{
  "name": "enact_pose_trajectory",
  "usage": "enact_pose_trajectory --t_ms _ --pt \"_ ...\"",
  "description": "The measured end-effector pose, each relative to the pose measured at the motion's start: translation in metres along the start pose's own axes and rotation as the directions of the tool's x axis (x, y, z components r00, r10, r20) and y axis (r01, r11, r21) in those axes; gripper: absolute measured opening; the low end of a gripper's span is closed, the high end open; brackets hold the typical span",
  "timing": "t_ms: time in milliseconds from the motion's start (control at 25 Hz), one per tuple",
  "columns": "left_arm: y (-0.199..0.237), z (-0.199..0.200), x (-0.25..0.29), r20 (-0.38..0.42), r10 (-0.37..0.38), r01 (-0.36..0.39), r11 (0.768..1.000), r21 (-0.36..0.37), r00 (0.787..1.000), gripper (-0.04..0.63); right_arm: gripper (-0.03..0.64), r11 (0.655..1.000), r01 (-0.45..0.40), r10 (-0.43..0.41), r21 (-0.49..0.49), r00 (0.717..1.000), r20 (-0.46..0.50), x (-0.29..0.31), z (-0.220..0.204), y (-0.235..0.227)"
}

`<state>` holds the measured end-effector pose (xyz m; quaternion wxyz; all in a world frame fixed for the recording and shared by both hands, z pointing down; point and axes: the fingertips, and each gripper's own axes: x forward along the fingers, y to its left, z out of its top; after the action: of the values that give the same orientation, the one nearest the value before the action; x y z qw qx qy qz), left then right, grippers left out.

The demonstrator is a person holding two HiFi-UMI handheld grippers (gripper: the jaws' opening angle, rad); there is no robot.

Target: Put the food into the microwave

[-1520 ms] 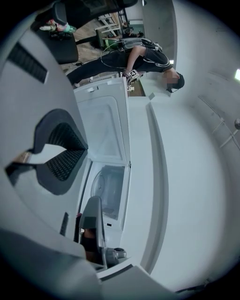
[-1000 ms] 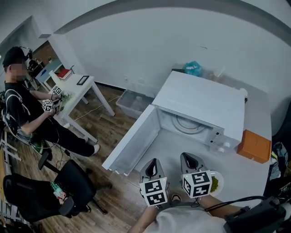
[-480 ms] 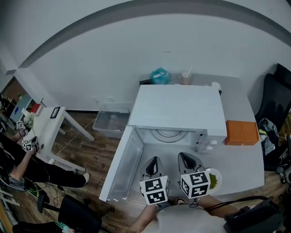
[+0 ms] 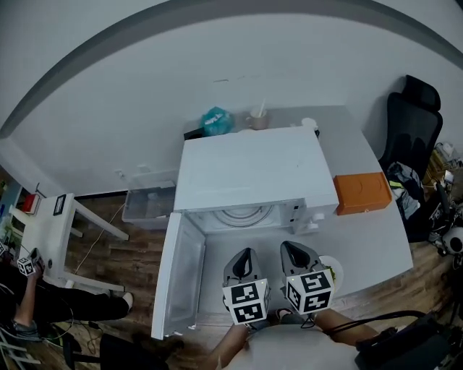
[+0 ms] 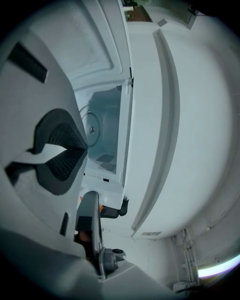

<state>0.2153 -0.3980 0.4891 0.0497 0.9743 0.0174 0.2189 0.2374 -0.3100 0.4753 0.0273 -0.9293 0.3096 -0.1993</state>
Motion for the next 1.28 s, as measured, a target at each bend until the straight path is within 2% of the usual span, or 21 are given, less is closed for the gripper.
enact_pose_trajectory --t_ms 320,520,680,960,1280 --pt "-0.040 -0.020 0.012 -0.052 -0.078 0.079 0.997 0.023 0.996 0.000 0.020 0.994 0.079 -0.077 0.071 0.997 -0.021 -0.023 -0.023 -0.035" --pt "-0.072 -0.042 0.019 -0.102 -0.154 0.157 0.987 0.020 0.983 0.054 0.021 0.984 0.141 -0.137 0.106 0.989 -0.049 -0.040 -0.047 -0.063" --pt "-0.099 -0.070 0.031 -0.170 -0.198 0.207 0.978 0.035 0.965 0.058 0.023 0.971 0.202 -0.192 0.126 0.977 -0.093 -0.055 -0.073 -0.093" --pt "-0.146 -0.123 0.045 -0.286 -0.274 0.294 0.955 0.029 0.918 0.058 0.023 0.937 0.311 -0.280 0.157 0.941 -0.192 -0.086 -0.124 -0.144" --pt "-0.163 -0.168 0.053 -0.384 -0.276 0.297 0.955 -0.006 0.881 0.058 0.023 0.912 0.363 -0.308 0.192 0.913 -0.266 -0.102 -0.167 -0.173"
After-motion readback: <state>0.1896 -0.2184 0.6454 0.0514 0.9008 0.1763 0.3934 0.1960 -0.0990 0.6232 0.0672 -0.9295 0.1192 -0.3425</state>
